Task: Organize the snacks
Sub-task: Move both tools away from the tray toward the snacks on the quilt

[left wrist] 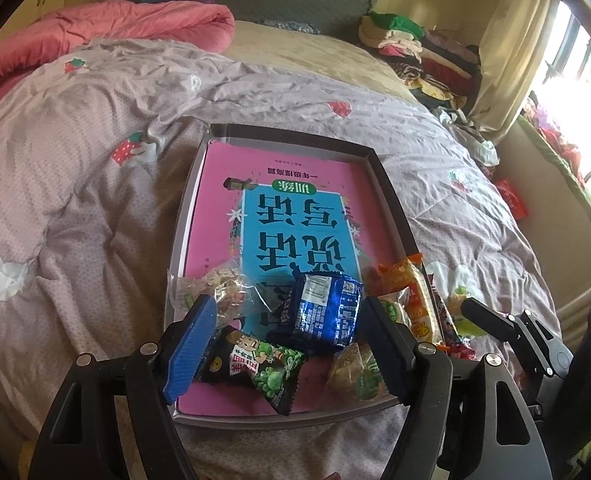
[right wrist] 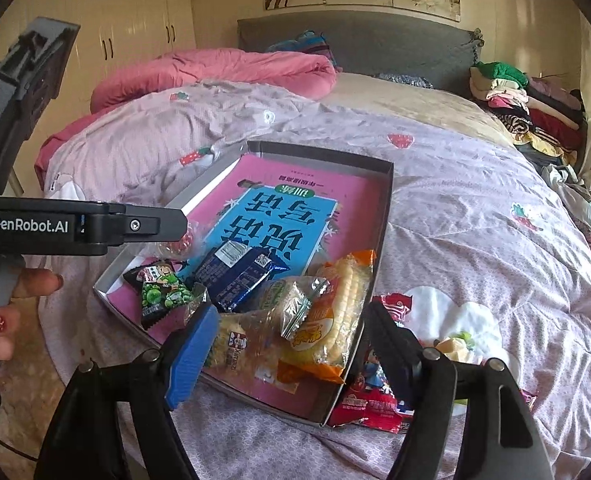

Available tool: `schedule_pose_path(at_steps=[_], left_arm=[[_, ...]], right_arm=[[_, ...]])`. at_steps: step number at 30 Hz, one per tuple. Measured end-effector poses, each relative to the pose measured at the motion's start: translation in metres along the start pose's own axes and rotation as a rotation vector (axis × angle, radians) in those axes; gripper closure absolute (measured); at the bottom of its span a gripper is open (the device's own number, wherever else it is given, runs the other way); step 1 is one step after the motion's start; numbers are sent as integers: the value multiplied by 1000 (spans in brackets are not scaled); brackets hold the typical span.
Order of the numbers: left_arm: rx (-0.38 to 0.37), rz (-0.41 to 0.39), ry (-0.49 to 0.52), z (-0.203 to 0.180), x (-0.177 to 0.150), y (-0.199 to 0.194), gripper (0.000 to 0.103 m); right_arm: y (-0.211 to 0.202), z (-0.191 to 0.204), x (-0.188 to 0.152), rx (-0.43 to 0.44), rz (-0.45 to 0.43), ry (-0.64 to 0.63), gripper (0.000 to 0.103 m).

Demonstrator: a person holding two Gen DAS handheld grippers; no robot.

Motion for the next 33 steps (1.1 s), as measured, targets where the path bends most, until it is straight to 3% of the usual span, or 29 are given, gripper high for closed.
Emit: schedule_pose_path(at_steps=[15, 33], left_arm=[[-49, -1, 17, -19, 1, -13, 27], [-75, -6, 57, -42, 3, -23, 27]], right_arm=[[-16, -5, 8, 8, -43, 26, 19], [-39, -36, 19, -42, -97, 82, 18]])
Point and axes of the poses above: each gripper's, at about its wrist camera, not at the fingertips, and y roughly the way its jaws point, z to its left, x to its top, the point moved 4 cm from there along y, roughly the way its jaws point, and after that the axes turned 12 degrees about -z, right-handed, at the moved point
